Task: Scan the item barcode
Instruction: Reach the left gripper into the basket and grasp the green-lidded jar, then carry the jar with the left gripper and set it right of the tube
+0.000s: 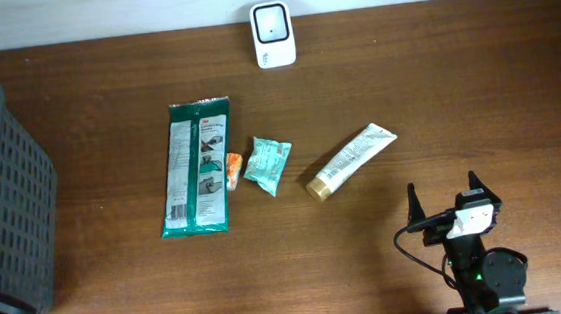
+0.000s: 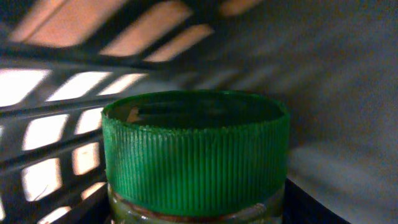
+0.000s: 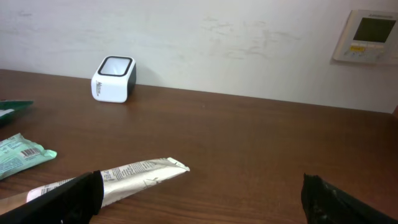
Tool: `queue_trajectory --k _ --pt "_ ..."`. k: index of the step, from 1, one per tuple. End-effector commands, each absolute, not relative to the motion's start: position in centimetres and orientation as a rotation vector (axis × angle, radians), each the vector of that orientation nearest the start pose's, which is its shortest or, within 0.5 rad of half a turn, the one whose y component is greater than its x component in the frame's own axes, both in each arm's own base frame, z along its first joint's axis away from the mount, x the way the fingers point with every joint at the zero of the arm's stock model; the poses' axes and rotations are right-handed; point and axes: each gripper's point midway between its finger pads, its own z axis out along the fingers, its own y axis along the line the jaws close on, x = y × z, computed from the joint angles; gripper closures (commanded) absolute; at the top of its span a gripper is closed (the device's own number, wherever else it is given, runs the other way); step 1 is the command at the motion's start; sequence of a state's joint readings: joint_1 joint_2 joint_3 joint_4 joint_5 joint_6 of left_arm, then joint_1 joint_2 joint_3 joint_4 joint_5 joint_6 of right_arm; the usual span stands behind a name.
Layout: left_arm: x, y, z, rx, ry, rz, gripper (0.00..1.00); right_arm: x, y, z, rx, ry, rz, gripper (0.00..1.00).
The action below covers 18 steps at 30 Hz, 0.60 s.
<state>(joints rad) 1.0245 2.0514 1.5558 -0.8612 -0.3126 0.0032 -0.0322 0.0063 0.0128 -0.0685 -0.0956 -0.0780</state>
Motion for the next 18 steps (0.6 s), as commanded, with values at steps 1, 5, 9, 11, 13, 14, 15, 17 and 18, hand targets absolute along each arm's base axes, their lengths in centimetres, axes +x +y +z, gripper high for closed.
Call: queue_trajectory --k 1,5,9,11,13,14,15,17,18 --pt "22.8 39.1 7.0 -1.411 2.614 0.479 0.43 24.6 0.7 15.8 -0.098 1.637 -0.007 0.02" --pt "26.0 38.4 10.5 -1.300 2.569 0.487 0.42 24.6 0.7 15.8 -0.098 1.637 -0.007 0.02" --pt "30.1 37.0 15.6 -1.155 2.459 0.398 0.43 24.6 0.7 15.8 -0.098 1.638 -0.007 0.02" --pt "31.5 36.5 18.5 -1.111 2.394 0.394 0.43 24.6 0.6 15.8 -0.097 1.638 -0.007 0.02" --pt "33.2 35.4 21.8 -1.030 2.334 0.368 0.43 24.6 0.7 15.8 -0.098 1.638 -0.007 0.02" --pt "34.1 34.5 23.9 -0.981 2.297 0.360 0.43 24.6 0.7 15.8 -0.098 1.637 -0.007 0.01" --pt "34.7 33.8 25.4 -0.945 2.271 0.356 0.44 24.6 0.7 15.8 -0.098 1.638 -0.007 0.02" --pt "35.8 32.2 28.3 -0.873 2.223 0.357 0.43 24.6 0.7 15.8 -0.098 1.638 -0.007 0.02" --pt "36.4 31.2 29.8 -0.835 2.200 0.357 0.43 24.6 0.7 15.8 -0.098 1.637 -0.007 0.02"
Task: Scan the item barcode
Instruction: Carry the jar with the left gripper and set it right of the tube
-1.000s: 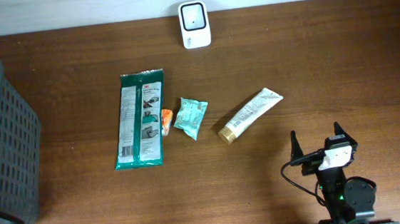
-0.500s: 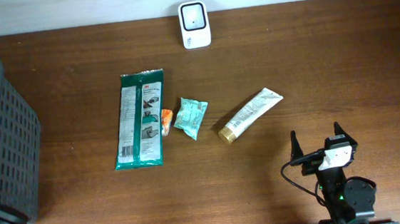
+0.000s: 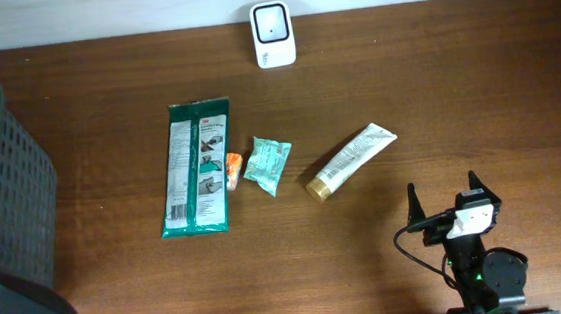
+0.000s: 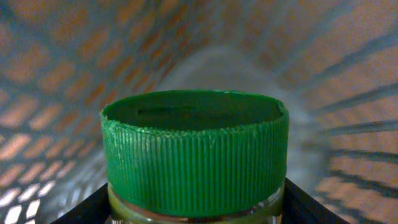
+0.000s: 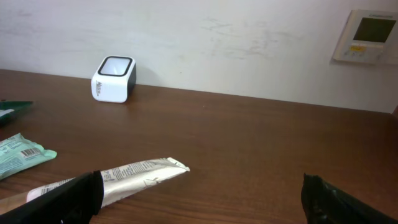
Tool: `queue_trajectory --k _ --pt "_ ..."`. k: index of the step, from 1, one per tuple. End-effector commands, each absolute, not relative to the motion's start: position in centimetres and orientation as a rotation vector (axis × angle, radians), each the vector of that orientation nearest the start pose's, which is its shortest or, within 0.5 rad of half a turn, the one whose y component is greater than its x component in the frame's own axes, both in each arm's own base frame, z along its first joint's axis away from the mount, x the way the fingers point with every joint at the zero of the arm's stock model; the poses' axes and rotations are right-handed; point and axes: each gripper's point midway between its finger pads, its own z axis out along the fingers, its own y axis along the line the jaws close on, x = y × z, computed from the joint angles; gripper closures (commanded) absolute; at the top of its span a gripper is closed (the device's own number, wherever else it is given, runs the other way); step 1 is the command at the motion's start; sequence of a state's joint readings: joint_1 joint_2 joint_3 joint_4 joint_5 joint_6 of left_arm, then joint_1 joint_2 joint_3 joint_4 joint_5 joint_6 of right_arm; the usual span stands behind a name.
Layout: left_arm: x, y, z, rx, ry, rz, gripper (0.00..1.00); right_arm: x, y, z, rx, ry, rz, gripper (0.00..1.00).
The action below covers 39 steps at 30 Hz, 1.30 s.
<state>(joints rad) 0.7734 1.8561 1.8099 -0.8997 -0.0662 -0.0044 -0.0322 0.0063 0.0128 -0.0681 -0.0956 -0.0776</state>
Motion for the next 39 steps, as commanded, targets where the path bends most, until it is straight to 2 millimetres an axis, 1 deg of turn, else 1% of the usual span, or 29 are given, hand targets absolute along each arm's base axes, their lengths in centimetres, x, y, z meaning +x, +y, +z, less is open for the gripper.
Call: queue_trajectory --k 1,3,4,6,7,8,11,12,13,14,16,17,20,22,23,27,28,30,32,33,36,37,39 --pt "37.0 30.0 31.4 -0.790 2.174 0.355 0.43 24.6 0.7 15.8 -0.098 1.638 -0.007 0.02" --pt "38.3 27.1 34.4 -0.695 2.122 0.342 0.43 24.6 0.7 15.8 -0.098 1.638 -0.007 0.02" --pt "39.2 24.5 36.5 -0.617 2.083 0.325 0.43 24.6 0.7 15.8 -0.098 1.638 -0.007 0.02" --pt "40.0 21.1 38.6 -0.525 2.048 0.293 0.42 24.6 0.7 15.8 -0.098 1.638 -0.007 0.02" --pt "40.6 18.4 39.8 -0.457 2.032 0.261 0.41 24.6 0.7 15.8 -0.098 1.637 -0.007 0.02" --pt "41.2 16.0 40.4 -0.398 2.026 0.230 0.41 24.6 0.7 15.8 -0.098 1.637 -0.007 0.02" --pt "42.7 9.9 40.8 -0.251 2.037 0.142 0.41 24.6 0.7 15.8 -0.098 1.638 -0.007 0.02" --pt "43.3 7.4 40.5 -0.193 2.049 0.106 0.42 24.6 0.7 15.8 -0.098 1.637 -0.007 0.02" --pt "43.8 5.5 40.2 -0.148 2.058 0.079 0.42 24.6 0.7 15.8 -0.098 1.638 -0.007 0.02" --pt "44.4 2.8 39.8 -0.084 2.069 0.040 0.42 24.6 0.6 15.8 -0.097 1.638 -0.007 0.02" --pt "45.1 -0.9 39.2 0.001 2.082 -0.010 0.42 24.6 0.7 15.8 -0.098 1.637 -0.007 0.02" --pt "45.4 -3.1 38.7 0.052 2.090 -0.040 0.41 24.6 0.7 15.8 -0.098 1.638 -0.007 0.02" --pt "45.8 -8.6 37.2 0.182 2.116 -0.124 0.40 24.6 0.7 15.8 -0.098 1.637 -0.007 0.02" --pt "46.1 -13.2 34.9 0.266 2.161 -0.204 0.40 24.6 0.7 15.8 -0.098 1.638 -0.007 0.02" --pt "46.2 -14.3 34.0 0.278 2.181 -0.228 0.40 24.6 0.7 15.8 -0.098 1.638 -0.007 0.02" --pt "46.3 -20.5 28.9 0.434 2.275 -0.385 0.39 24.6 0.7 15.8 -0.098 1.637 -0.007 0.01" --pt "46.4 -21.5 27.9 0.457 2.291 -0.399 0.39 24.6 0.7 15.8 -0.098 1.638 -0.007 0.02" --pt "46.6 -23.5 25.2 0.506 2.331 -0.408 0.39 24.6 0.7 15.8 -0.098 1.638 -0.007 0.02" --pt "46.8 -24.8 23.5 0.551 2.343 -0.411 0.39 24.6 0.7 15.8 -0.098 1.637 -0.007 0.02" --pt "46.8 -26.0 22.5 0.613 2.337 -0.424 0.39 24.6 0.7 15.8 -0.098 1.638 -0.007 0.02" --pt "46.7 -29.1 20.3 0.751 2.303 -0.481 0.41 24.6 0.7 15.8 -0.098 1.637 -0.007 0.02" --pt "46.8 -30.3 19.5 0.791 2.286 -0.496 0.43 24.6 0.7 15.8 -0.098 1.638 -0.007 0.02" --pt "47.1 -32.3 17.8 0.843 2.259 -0.529 0.43 24.6 0.7 15.8 -0.098 1.638 -0.007 0.02"
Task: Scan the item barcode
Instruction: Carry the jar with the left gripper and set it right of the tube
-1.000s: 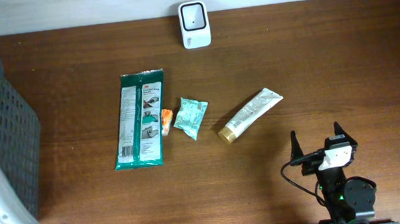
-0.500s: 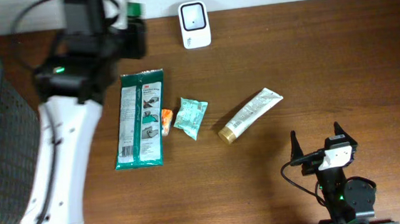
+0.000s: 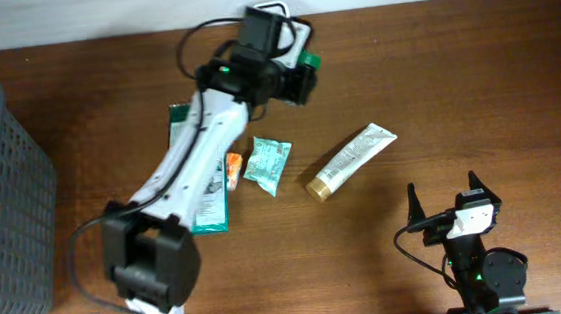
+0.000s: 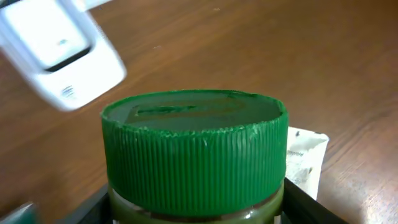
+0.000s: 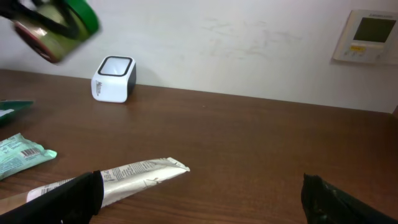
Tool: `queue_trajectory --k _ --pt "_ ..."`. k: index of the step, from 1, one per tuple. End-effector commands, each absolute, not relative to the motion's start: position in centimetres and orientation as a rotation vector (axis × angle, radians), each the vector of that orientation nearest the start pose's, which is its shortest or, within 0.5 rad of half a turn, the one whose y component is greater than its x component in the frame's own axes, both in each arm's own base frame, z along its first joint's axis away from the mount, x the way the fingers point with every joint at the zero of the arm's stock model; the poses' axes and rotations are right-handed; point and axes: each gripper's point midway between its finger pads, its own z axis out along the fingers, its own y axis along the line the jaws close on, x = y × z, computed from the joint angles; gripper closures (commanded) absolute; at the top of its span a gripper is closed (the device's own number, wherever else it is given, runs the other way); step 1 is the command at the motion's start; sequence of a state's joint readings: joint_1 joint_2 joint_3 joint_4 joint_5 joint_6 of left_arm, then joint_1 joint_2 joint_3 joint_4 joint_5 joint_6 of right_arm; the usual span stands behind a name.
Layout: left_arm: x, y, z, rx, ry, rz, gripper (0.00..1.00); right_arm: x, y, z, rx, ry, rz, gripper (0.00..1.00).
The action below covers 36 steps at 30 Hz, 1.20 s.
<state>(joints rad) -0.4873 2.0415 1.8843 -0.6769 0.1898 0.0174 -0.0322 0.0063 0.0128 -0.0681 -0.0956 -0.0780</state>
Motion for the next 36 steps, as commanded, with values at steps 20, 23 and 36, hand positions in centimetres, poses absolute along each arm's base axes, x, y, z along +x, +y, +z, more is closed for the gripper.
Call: queue_trajectory --k 20,23,36 --pt "47.2 -45.9 7.8 1.059 1.910 -0.870 0.26 24.6 0.7 15.8 -0.098 1.638 -0.007 0.02" --pt "47.1 -46.4 6.3 1.066 1.908 -0.874 0.22 24.6 0.7 15.8 -0.098 1.637 -0.007 0.02" --pt "46.8 -46.4 5.8 1.076 1.924 -0.891 0.14 24.6 0.7 15.8 -0.098 1.638 -0.007 0.02"
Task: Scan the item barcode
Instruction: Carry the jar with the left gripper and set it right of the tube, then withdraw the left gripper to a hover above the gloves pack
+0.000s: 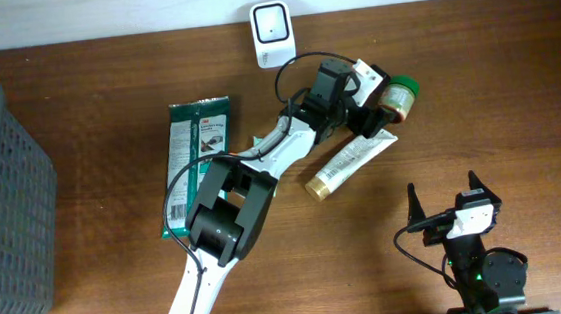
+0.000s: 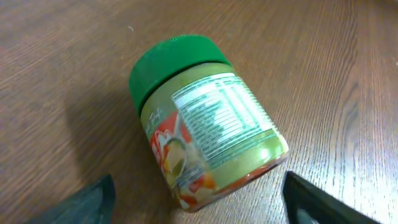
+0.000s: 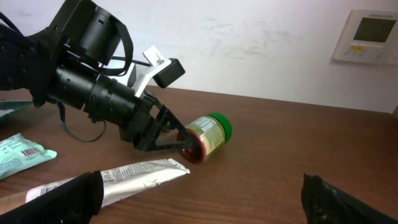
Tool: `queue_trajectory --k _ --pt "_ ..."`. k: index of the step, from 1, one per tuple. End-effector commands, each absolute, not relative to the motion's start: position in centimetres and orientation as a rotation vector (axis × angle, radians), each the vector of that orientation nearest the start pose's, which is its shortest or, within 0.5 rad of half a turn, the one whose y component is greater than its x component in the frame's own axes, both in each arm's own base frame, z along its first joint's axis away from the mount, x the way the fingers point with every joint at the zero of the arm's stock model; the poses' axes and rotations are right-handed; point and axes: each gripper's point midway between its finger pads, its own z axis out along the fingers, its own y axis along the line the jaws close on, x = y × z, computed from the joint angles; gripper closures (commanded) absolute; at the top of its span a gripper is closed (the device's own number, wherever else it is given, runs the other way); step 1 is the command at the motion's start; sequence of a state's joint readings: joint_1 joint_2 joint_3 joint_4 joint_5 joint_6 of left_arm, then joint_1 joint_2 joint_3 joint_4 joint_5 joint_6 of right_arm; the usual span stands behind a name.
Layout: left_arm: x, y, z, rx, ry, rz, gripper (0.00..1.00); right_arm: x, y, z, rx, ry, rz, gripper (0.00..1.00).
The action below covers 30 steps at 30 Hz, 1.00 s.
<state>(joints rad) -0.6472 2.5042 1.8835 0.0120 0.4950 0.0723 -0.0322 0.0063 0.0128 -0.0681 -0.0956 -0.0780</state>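
Note:
A jar point(image 1: 397, 98) with a green lid and a printed label lies on its side on the table, to the right of the white scanner point(image 1: 272, 22). In the left wrist view the jar point(image 2: 208, 124) rests with its lid pointing away. My left gripper point(image 1: 372, 111) is open at the jar's base, its fingers point(image 2: 93, 200) standing either side of it. The right wrist view shows the jar point(image 3: 210, 134) in front of the left arm. My right gripper point(image 1: 446, 202) stands open near the front edge with nothing in it.
A cream tube point(image 1: 351, 159) lies just in front of the jar. A long green pack point(image 1: 196, 166) and a small teal packet point(image 3: 22, 155) lie further left. A dark mesh basket point(image 1: 3, 199) stands at the left edge. The left arm stretches diagonally over the table's middle.
The left gripper held the jar in the air beside the scanner. Now the jar lies on its side on the table right of the scanner, and the gripper is open behind it. The right arm is unchanged.
The left gripper held the green-lidded jar inside the mesh basket at the two oldest moments. Then it held the jar up close to the scanner. Now the jar rests on the table above the tube, let go. The right gripper stayed open throughout.

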Motion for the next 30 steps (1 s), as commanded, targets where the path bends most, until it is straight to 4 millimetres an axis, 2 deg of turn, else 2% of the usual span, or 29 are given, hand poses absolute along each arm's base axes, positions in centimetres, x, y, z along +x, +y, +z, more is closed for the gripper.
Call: queue_trajectory --k 1,5,10,12,13,15,18,22,25,30 --pt "46.7 -46.3 6.8 1.084 1.905 -0.919 0.13 24.6 0.7 15.8 -0.098 1.638 -0.007 0.02" --pt "47.5 -43.9 10.7 1.046 1.934 -0.901 0.11 24.6 0.7 15.8 -0.098 1.638 -0.007 0.02" --pt "48.6 -38.6 16.3 0.962 2.003 -0.854 0.11 24.6 0.7 15.8 -0.098 1.638 -0.007 0.02" --pt "48.7 -36.1 18.3 0.923 2.039 -0.836 0.10 24.6 0.7 15.8 -0.098 1.638 -0.007 0.02" --pt "48.7 -33.9 20.0 0.889 2.067 -0.820 0.10 24.6 0.7 15.8 -0.098 1.638 -0.007 0.02" --pt "48.5 -32.0 21.4 0.866 2.085 -0.803 0.09 24.6 0.7 15.8 -0.098 1.637 -0.007 0.02" --pt "47.8 -29.3 23.3 0.932 2.061 -0.726 0.12 24.6 0.7 15.8 -0.098 1.638 -0.007 0.02" --pt "48.1 -25.3 24.5 0.871 2.124 -0.558 0.07 24.6 0.7 15.8 -0.098 1.638 -0.007 0.02" --pt "48.1 -23.5 25.0 0.841 2.153 -0.499 0.00 24.6 0.7 15.8 -0.098 1.637 -0.007 0.02" --pt "47.8 -20.5 23.9 0.814 2.238 -0.474 0.01 24.6 0.7 15.8 -0.098 1.638 -0.007 0.02"
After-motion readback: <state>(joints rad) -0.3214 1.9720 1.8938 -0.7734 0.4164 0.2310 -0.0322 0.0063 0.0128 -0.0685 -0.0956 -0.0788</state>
